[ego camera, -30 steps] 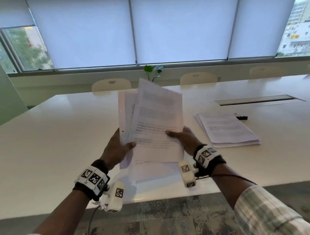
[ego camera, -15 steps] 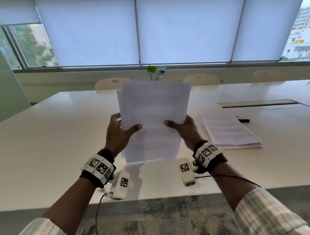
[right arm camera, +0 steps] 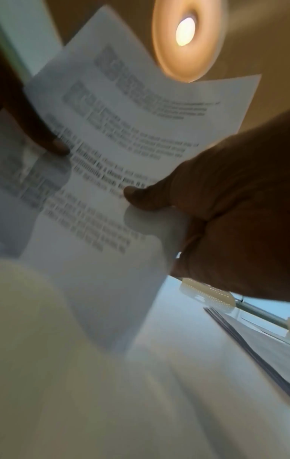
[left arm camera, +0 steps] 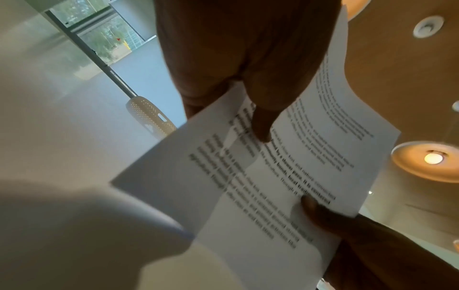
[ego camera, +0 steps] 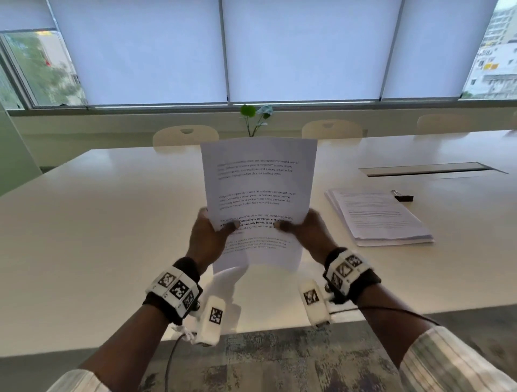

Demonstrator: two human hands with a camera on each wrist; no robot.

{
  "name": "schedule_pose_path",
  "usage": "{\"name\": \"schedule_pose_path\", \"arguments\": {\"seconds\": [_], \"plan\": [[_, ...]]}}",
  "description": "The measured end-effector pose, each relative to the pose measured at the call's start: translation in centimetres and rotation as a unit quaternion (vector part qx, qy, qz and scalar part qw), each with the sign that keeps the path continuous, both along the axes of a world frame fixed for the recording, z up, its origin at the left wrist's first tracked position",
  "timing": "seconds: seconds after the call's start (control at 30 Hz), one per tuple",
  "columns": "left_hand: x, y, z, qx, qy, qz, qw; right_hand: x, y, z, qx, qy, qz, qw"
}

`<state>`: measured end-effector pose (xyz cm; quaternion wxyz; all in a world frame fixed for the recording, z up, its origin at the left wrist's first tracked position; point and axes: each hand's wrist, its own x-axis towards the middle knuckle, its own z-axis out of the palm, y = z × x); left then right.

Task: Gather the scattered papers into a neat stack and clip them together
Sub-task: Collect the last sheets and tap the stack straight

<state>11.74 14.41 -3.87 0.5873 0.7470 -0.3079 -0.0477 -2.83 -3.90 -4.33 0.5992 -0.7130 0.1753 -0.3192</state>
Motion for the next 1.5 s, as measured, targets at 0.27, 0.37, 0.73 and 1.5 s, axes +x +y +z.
{"name": "schedule_pose_path", "arguments": {"seconds": [0.27,0.37,0.73,1.5], "plan": [[-0.7,-3.1,-1.7,0.044,0.038,-0.008,0.998,-2.8,-2.3,-2.0,-0.024,0.069,-0.061,0.995],[-1.8,-6.2,-0.5,0.025,0.068,-0.004,0.997,-3.9,-5.3,-0.5,-0.059,0.078,-0.113,0.989],[-8.5,-23.5,1.5,0.007,0.072,-0.042,0.997,-11.0,-21.6,1.9,-0.113,0.098,-0.238,0.960],[-10.8,-34.6,-3.8,0.300,0.072,-0.029,0.951,-13.5,-31.1,-1.7,-0.167,0.505,-0.155,0.832]]}}
